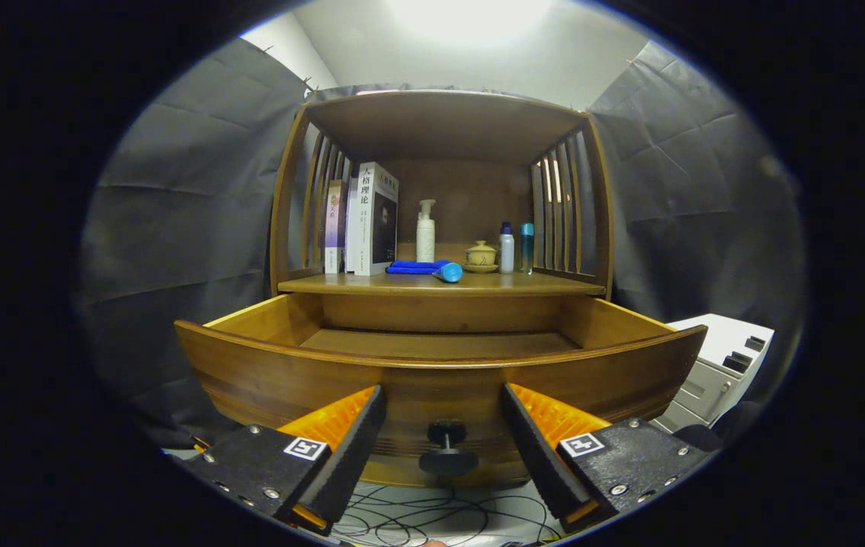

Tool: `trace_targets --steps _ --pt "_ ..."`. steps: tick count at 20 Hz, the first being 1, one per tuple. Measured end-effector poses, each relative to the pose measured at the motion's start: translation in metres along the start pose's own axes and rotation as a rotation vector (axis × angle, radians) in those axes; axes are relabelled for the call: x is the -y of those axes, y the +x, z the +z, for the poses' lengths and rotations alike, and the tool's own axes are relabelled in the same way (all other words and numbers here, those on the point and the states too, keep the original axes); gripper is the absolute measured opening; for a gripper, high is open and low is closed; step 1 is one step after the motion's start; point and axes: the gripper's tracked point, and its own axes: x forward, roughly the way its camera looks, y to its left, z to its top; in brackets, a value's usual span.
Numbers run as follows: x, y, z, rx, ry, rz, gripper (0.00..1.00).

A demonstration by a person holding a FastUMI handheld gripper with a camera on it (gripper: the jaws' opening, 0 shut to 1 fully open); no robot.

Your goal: Pull open the drawer, take out the items inside it, and place them on the countertop above the cabinet.

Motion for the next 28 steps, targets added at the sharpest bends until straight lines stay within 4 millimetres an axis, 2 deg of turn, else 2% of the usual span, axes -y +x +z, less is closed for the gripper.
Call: trace_targets --steps 3,9,10,17,23,28 --pt "-0.005 0.007 -0.003 -0.021 0.02 0.014 0.95" --pt "-0.007 0.041 0.01 0.001 0.029 0.014 0.96" --pt "-0.009 0.048 0.004 -0.021 0.028 0.011 0.96" --pt "-0.011 0.085 0.007 -0.016 -0.018 -0.005 0.96" --pt "-0.011 0.128 0.009 -0.01 -0.027 -0.004 0.96" --pt "-0.009 0.168 0.008 -0.016 -0.106 -0.01 0.96"
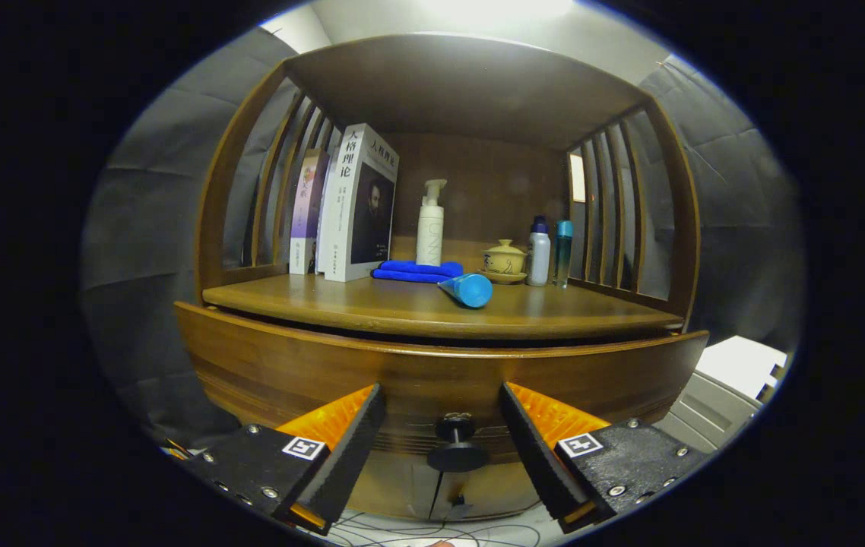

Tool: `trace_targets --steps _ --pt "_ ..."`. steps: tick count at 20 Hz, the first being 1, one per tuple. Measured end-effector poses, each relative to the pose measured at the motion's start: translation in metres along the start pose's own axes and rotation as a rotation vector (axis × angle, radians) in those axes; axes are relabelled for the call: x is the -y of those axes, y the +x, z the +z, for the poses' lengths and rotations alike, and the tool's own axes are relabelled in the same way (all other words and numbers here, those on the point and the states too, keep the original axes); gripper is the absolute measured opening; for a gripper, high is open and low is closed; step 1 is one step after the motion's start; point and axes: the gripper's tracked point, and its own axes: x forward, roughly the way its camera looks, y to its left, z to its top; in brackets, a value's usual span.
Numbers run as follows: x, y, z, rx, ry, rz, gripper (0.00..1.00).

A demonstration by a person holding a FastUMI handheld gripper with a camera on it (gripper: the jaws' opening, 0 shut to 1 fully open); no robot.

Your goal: Pull open the drawer, take out the items inside it, and place them on the countertop above the cabinet.

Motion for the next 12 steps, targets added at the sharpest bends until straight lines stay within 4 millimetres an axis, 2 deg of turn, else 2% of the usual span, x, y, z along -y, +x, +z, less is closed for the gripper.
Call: trace_targets --steps 4,10,12 --pt "-0.002 0.014 0.0 0.011 0.013 0.006 0.95" --pt "-0.001 0.015 -0.001 0.024 0.016 0.012 0.93" --pt "-0.01 0.007 -0.004 -0.028 0.025 0.062 0.93"
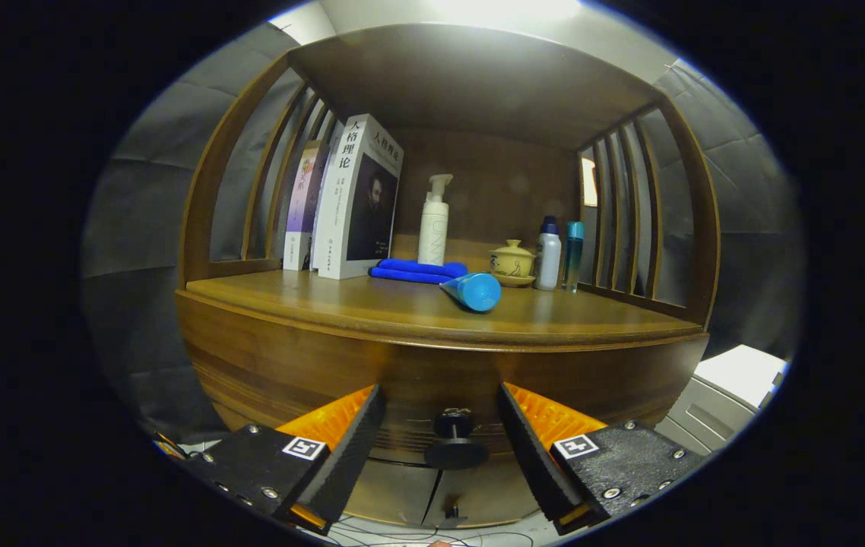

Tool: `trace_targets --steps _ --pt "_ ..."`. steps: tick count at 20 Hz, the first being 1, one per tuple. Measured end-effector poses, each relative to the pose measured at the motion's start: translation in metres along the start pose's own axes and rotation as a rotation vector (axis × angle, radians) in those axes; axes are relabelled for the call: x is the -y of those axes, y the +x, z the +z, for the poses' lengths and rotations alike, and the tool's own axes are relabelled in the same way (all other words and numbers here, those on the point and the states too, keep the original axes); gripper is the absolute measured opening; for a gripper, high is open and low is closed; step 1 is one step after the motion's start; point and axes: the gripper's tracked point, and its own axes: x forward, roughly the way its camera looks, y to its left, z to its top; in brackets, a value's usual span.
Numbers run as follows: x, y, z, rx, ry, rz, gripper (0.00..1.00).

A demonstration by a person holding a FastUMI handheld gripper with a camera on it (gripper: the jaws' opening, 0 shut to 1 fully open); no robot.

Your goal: Pull open the drawer, take out the items inside it, and place them on the countertop above the cabinet.

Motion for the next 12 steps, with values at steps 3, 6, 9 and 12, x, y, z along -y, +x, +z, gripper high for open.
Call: trace_targets --steps 3,6,9,12 --pt "-0.005 -0.039 0.035 0.041 0.004 0.05 0.94" --pt "-0.012 -0.083 0.092 0.091 -0.01 0.087 0.94" --pt "-0.011 -0.139 0.163 0.179 -0.137 0.041 0.94" --pt "-0.021 -0.188 0.204 0.248 -0.178 0.011 0.95"
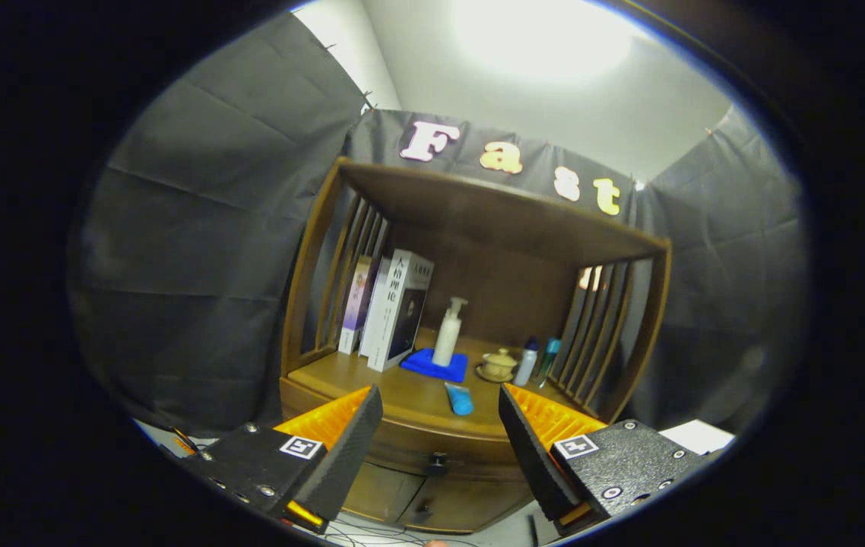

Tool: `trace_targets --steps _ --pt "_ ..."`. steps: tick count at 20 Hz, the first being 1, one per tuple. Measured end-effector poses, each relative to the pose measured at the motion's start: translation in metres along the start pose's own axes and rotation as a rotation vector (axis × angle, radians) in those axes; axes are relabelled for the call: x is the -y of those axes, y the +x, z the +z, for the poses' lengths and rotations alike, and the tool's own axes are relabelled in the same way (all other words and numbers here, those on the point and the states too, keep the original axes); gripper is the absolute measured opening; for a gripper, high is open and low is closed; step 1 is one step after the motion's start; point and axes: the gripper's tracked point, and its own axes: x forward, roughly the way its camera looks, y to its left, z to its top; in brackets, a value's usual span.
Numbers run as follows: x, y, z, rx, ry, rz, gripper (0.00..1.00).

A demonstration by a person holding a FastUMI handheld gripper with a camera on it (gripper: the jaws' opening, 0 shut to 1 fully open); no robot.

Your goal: Pull open the drawer, take out the items inside it, and place them on the countertop above the cabinet.

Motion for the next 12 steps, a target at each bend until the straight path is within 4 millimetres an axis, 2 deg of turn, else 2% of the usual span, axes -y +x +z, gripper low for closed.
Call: trace_targets --steps 2,5,9,12 --pt "-0.013 -0.02 0.021 0.025 0.029 0.031 0.95" --pt "-0.017 -0.042 0.033 0.024 0.06 0.051 0.95" --pt "-0.014 -0.055 0.05 0.044 0.061 0.058 0.95" --pt "0.0 -0.058 0.052 0.044 0.057 0.029 0.95"
